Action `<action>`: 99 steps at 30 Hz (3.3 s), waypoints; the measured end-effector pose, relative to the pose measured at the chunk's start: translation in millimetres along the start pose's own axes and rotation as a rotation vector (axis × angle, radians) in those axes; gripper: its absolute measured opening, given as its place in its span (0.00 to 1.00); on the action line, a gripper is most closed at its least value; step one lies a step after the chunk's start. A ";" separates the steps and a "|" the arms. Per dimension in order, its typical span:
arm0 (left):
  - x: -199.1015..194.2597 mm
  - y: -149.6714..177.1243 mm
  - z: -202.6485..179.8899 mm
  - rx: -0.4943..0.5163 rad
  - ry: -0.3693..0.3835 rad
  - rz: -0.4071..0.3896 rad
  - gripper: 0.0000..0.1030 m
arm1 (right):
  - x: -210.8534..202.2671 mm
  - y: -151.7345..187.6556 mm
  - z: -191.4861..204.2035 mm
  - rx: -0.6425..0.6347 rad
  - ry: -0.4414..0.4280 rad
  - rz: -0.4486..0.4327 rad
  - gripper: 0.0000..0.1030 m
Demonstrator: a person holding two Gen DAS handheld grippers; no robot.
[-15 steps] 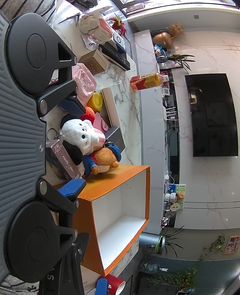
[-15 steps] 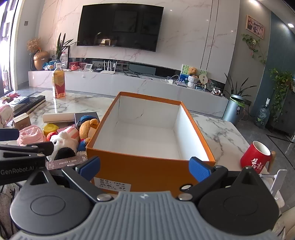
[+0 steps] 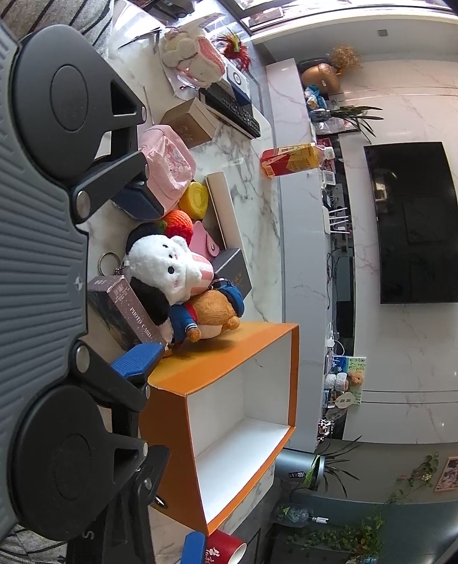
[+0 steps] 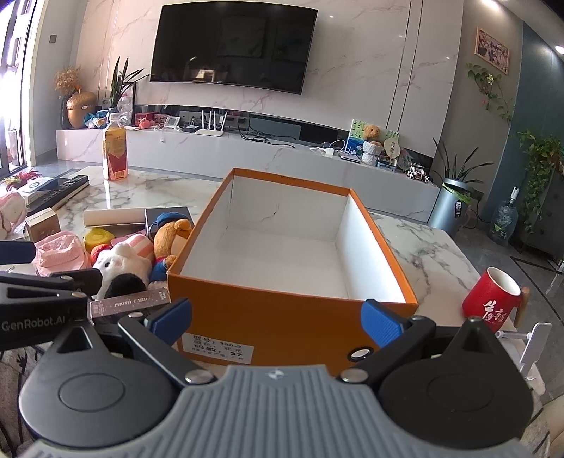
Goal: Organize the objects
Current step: 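Grasp the brown PHOTO CARD box with the right tool while the left tool approaches the pink backpack, then grasp the pink backpack with the left tool while the right tool lifts the PHOTO CARD box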
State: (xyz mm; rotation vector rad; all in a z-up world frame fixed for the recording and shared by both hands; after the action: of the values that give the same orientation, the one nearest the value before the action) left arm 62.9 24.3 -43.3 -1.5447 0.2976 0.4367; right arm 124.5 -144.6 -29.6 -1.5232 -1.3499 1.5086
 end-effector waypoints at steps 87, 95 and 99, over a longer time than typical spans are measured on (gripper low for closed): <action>132.1 -3.3 113.9 0.047 -0.183 0.313 0.60 | 98.4 47.1 108.9 0.002 -0.438 0.171 0.88; 144.1 10.6 106.9 0.044 -0.122 0.377 0.18 | 96.4 48.1 108.4 0.000 -0.445 0.167 0.88; 134.8 13.1 109.5 -0.013 -0.150 0.370 0.15 | 95.6 48.9 107.3 0.000 -0.447 0.163 0.88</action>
State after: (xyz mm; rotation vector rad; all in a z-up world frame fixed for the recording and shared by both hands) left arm 167.3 144.3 -114.1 -1.4624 0.4663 0.8417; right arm 18.2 -96.3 -126.7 -1.3719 -1.4912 2.0407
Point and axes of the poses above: each gripper's, at about its wrist camera, not at the fingertips, and x roughly the way its jaws point, z to its left, y to its underside, the point moved 6 cm from there along x, roughly the way its jaws point, and after that the axes turned 9 degrees about -z, right-handed, at the moved point
